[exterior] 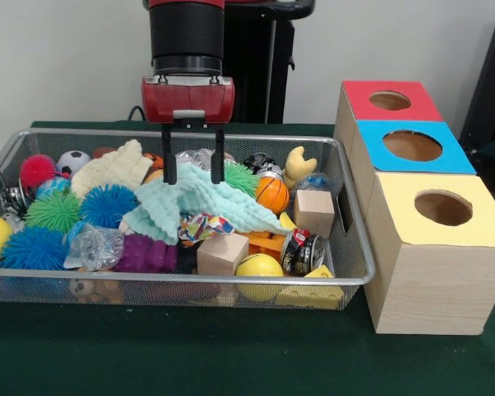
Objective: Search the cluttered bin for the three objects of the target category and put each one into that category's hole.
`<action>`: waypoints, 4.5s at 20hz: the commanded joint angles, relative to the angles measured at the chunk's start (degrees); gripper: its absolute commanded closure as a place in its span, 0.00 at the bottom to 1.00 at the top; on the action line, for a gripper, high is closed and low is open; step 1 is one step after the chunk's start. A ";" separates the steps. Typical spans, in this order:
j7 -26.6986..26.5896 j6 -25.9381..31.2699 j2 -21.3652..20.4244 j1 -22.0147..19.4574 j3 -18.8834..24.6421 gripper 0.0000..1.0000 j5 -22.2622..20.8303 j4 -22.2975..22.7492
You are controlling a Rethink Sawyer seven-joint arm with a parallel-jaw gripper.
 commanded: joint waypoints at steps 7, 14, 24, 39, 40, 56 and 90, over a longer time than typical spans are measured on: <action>14.03 2.13 3.49 -1.68 2.47 0.00 0.85 0.20; 14.37 6.00 0.39 1.86 1.52 0.00 4.94 -1.58; 14.88 3.45 1.01 5.16 -0.23 0.00 7.81 -1.23; 10.53 1.20 9.54 2.01 1.60 0.00 3.98 -8.45; 10.59 0.89 9.74 1.99 1.59 0.00 3.85 -8.48; 11.38 -4.10 13.62 2.43 0.92 0.00 2.06 -9.73; 9.95 -6.53 15.77 2.52 -0.56 0.00 -0.51 -11.91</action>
